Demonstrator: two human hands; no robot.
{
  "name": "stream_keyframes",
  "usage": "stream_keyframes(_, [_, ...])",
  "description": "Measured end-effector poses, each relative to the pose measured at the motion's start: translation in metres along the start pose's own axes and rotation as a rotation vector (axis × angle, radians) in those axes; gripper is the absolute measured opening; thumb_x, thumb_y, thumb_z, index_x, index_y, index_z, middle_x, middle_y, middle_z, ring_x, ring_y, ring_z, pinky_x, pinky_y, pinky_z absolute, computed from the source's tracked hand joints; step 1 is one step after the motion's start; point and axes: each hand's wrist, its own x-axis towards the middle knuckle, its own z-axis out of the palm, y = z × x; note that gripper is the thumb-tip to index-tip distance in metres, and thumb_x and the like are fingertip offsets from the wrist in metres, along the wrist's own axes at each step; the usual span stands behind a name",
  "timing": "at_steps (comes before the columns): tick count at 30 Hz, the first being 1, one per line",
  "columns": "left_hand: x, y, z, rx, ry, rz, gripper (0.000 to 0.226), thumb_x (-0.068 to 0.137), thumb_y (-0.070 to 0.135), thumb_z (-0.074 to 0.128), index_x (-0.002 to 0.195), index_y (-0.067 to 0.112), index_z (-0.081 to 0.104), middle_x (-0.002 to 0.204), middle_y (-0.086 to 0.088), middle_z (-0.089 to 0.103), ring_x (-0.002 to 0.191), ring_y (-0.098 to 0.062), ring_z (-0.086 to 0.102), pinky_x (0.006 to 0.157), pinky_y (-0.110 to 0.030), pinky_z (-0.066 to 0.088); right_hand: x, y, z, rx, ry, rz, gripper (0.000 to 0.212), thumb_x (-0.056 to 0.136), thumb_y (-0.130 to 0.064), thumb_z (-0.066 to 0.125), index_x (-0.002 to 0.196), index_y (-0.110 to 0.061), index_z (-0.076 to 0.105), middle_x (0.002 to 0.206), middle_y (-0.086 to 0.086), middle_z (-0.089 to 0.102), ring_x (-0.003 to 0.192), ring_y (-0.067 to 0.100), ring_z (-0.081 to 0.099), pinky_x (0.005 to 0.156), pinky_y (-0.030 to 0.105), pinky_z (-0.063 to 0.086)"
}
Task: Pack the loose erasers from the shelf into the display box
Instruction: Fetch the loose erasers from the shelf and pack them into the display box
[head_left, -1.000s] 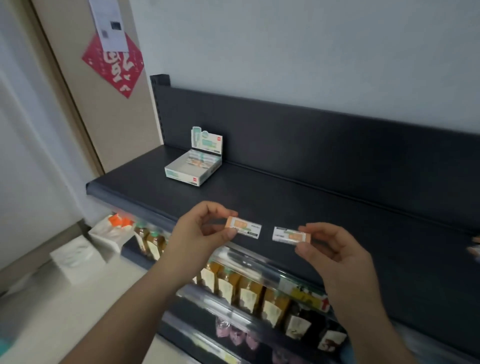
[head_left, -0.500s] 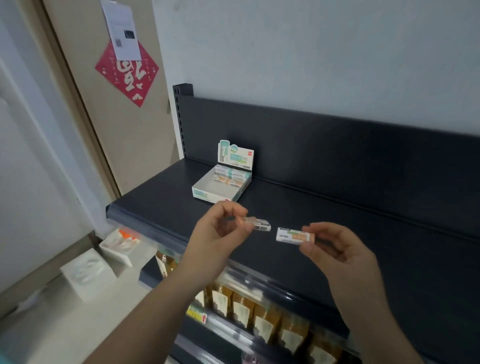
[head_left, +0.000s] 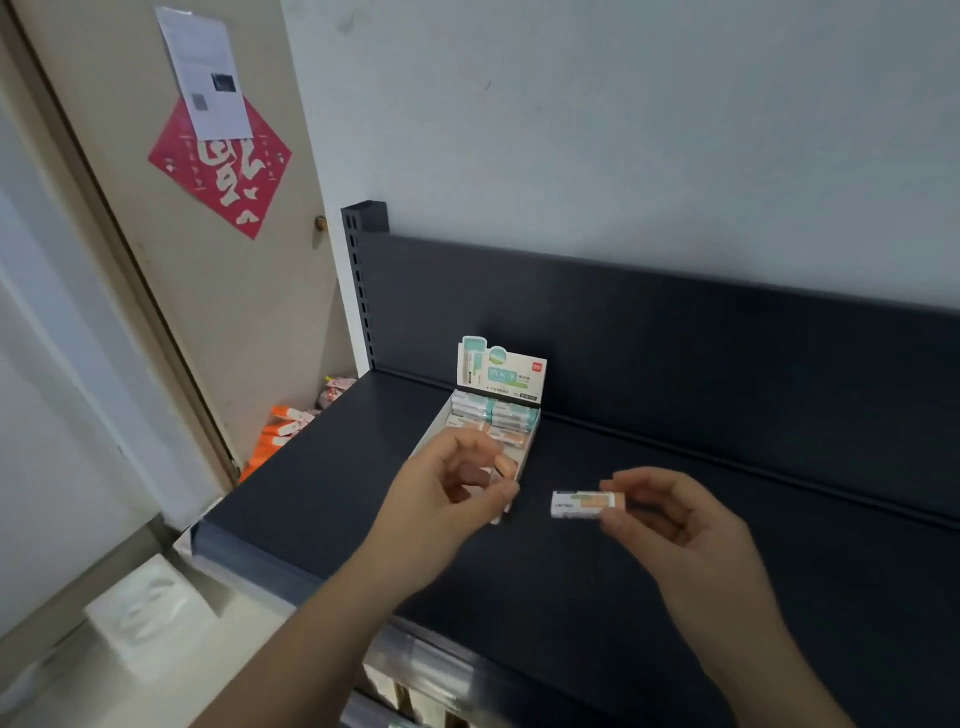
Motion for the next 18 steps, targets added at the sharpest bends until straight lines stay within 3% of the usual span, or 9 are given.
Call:
stream_keyframes(2, [0.015,-0.002,-0.014,0.188,-0.075,0.025,0.023,0.08,0.008,0.075,0.094,0.024,0.066,0.091,0.007,0.071,0.083,-0.016,0.066,0.073,-0.034,0.048,0.006,0.0,0.01,-0.028,-0.004,0.019,0.025,0.077,-0.002,0.074,0.095,-0.019,0.07,0.095,-0.006,0.074,0.088,0.007,0.07,0.073,0.021,0.056])
stream_keyframes(5, [0.043,-0.007,-0.032,0.37,-0.137,0.045,0.02,0.08,0.018,0.075,0.091,0.033,0.069,0.094,0.017,0.069,0.087,-0.004,0.063,0.078,-0.021,0.045,0.015,0.005,0.024,-0.057,0.014,0.055,0.024,0.078,-0.002,0.074,0.094,-0.019,0.07,0.093,-0.008,0.074,0.087,0.006,0.07,0.073,0.021,0.055])
stream_keyframes(10, [0.091,-0.023,-0.046,0.55,-0.217,0.053,0.02,0.081,0.026,0.074,0.097,0.037,0.069,0.1,0.018,0.065,0.09,0.005,0.058,0.074,-0.007,0.043,0.036,0.012,0.047,-0.084,0.087,0.106,0.023,0.079,-0.002,0.073,0.094,-0.02,0.07,0.09,-0.01,0.073,0.084,0.003,0.069,0.069,0.013,0.054])
stream_keyframes(15, [0.129,-0.047,-0.051,0.629,-0.332,0.092,0.028,0.082,0.021,0.073,0.109,0.025,0.068,0.107,0.013,0.066,0.098,0.002,0.059,0.087,-0.015,0.046,0.073,0.021,0.065,-0.142,0.182,0.08,0.021,0.08,-0.002,0.073,0.092,-0.019,0.07,0.088,-0.006,0.073,0.084,0.006,0.069,0.068,0.013,0.052])
stream_keyframes(18, [0.148,-0.057,-0.054,0.638,-0.371,0.08,0.025,0.08,0.019,0.074,0.103,0.026,0.069,0.101,0.014,0.065,0.098,-0.002,0.061,0.09,-0.024,0.05,0.093,0.026,0.079,-0.204,0.197,0.071,0.02,0.08,-0.003,0.073,0.093,-0.018,0.069,0.088,-0.005,0.072,0.083,0.007,0.067,0.067,0.011,0.051])
